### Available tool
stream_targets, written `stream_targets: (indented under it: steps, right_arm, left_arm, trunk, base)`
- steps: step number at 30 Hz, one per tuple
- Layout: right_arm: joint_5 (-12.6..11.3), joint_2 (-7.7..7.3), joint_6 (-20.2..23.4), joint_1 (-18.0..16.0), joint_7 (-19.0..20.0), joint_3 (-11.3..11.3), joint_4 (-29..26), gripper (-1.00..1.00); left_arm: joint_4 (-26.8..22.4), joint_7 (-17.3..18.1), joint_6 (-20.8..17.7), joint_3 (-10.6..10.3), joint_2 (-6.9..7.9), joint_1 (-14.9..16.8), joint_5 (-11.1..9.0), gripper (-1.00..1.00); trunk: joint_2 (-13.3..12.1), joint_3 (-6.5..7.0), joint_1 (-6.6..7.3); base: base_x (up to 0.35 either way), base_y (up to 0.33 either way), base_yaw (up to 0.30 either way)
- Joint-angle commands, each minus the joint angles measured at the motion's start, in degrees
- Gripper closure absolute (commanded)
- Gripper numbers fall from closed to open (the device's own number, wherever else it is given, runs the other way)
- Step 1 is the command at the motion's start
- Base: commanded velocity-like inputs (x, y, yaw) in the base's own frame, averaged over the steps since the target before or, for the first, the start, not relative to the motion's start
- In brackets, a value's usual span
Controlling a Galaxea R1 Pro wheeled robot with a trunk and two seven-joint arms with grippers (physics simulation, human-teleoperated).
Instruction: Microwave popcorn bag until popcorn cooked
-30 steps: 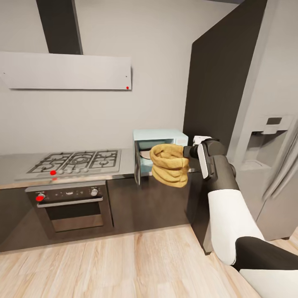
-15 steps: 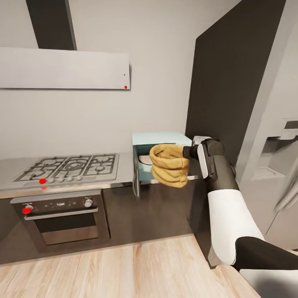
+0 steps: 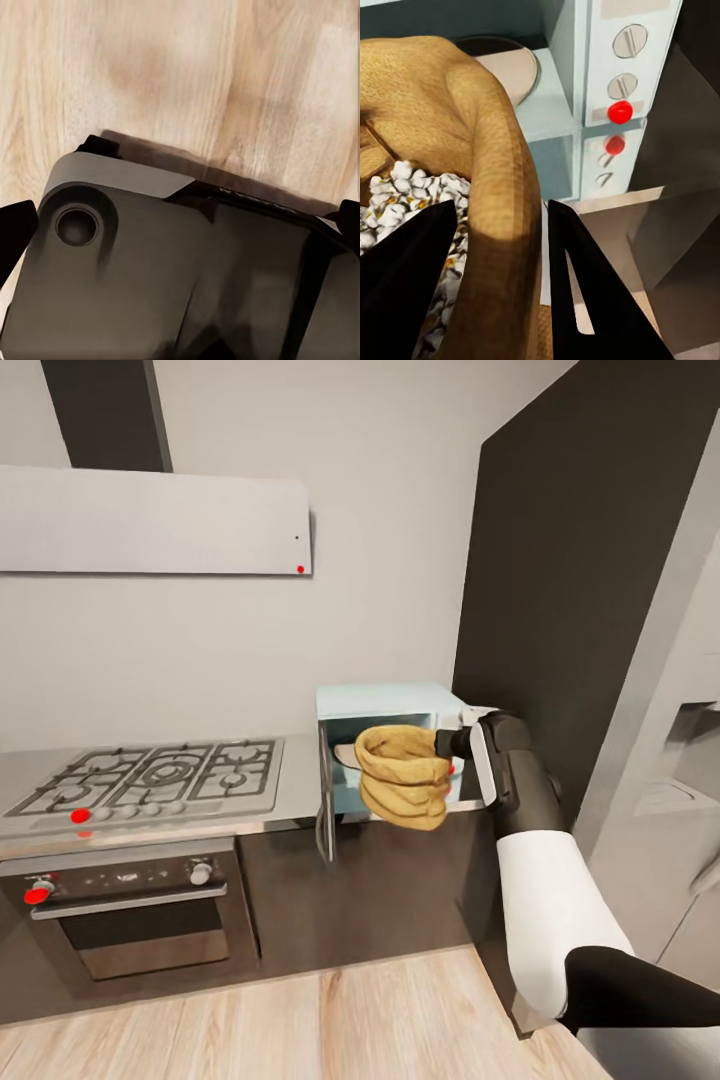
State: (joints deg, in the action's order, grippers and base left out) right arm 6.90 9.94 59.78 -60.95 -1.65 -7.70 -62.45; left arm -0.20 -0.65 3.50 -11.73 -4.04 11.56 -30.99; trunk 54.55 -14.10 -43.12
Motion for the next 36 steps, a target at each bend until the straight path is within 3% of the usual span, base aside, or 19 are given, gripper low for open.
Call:
stream_targets:
  steps: [1, 16, 24, 29, 36]
  right_arm:
    - [0.3, 0.06, 0.2, 0.0, 0.2, -0.1, 0.0, 1.00]
    - [0.9, -0.03, -0.5, 0.2, -0.2, -0.1, -0.1, 1.00]
    - [0.4, 0.06, -0.9, 0.2, -0.3, -0.2, 0.2, 1.00]
    - [0.6, -0.01, -5.0, 0.2, -0.4, -0.2, 4.3, 1.00]
    - [0.8, -0.24, -5.6, 0.1, -0.4, -0.2, 5.6, 1.00]
  left_arm:
    - [0.0, -0.1, 0.2, -0.5, -0.02, 0.0, -0.5, -1.00]
    - [0.0, -0.1, 0.1, -0.5, -0.01, 0.0, -0.5, -1.00]
    - [0.0, -0.1, 0.1, -0.5, 0.01, 0.0, -0.5, -1.00]
    - [0.0, -0.1, 0.1, -0.5, 0.08, 0.0, -0.5, -1.00]
    - [0.0, -0.1, 0.1, -0.5, 0.09, 0.0, -0.5, -1.00]
  trunk:
    - [0.0, -0.08, -0.01]
    - [0.0, -0.08, -0.01]
    - [0.0, -0.08, -0.01]
    - [0.0, -0.08, -0.01]
    - [0.0, -0.08, -0.01]
  base:
    - [0.048, 0.000, 0.000]
    - [0.008, 0.000, 0.000]
    - [0.200, 0.000, 0.000]
    - [0.221, 0.000, 0.000]
    - [0.220, 0.000, 0.000]
